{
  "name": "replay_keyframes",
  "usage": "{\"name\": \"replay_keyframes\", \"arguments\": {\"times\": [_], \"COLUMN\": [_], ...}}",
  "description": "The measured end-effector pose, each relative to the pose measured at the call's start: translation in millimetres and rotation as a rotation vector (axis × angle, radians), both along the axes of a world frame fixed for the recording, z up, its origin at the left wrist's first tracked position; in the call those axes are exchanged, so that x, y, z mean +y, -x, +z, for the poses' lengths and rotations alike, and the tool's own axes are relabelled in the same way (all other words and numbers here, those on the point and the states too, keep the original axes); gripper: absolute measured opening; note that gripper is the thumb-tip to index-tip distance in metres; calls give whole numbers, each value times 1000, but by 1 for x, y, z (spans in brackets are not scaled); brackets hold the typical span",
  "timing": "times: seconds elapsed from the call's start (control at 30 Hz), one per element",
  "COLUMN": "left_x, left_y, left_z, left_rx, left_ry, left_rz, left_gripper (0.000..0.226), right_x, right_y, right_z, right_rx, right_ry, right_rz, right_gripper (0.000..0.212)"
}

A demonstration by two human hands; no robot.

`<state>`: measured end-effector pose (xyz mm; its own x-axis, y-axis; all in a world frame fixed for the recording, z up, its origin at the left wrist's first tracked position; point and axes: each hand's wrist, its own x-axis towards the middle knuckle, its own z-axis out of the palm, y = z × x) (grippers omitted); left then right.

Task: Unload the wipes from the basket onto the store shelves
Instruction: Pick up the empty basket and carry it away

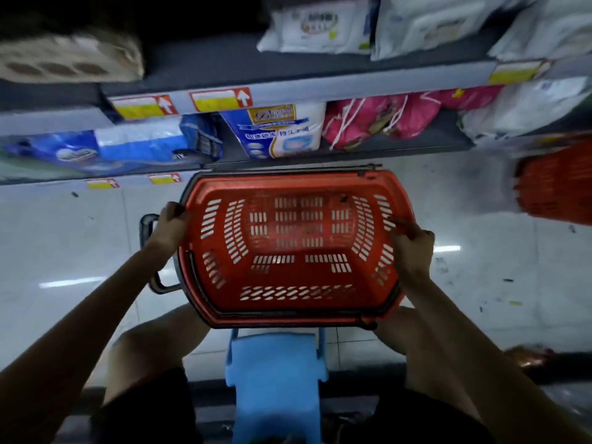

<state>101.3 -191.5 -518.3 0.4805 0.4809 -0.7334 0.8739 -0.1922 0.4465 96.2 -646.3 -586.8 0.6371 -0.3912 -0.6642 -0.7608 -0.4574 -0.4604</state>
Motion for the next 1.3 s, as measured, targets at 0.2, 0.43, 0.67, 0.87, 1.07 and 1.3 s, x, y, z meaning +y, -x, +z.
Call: {"name": "replay_keyframes", "arguments": {"times": [0.2,0.43,0.67,0.87,1.07,1.3], "left_x": [20,70,144,234,343,440], "left_y": [26,91,205,315,427,524], "left_z": [109,192,249,287,306,345], "left_rx": [-30,-62,-150,-147,-194,-237], "left_ry": [8,-61,-122,-229,-306,-318], "left_rz": [63,203,444,572,745,856], "left_gripper": [13,17,20,29,37,30], "right_x": [37,99,215,358,535,723], "right_y": [-29,-41,-31,-7,30,85], "right_z": [136,214,280,319,347,409], "right_rx": [11,1,27,41,-26,-149], "right_ry": [-46,-140,-288,-364,-320,-350], "right_rz": [16,185,430,744,1041,1203], "right_gripper": [64,45,25,21,31,27]}}
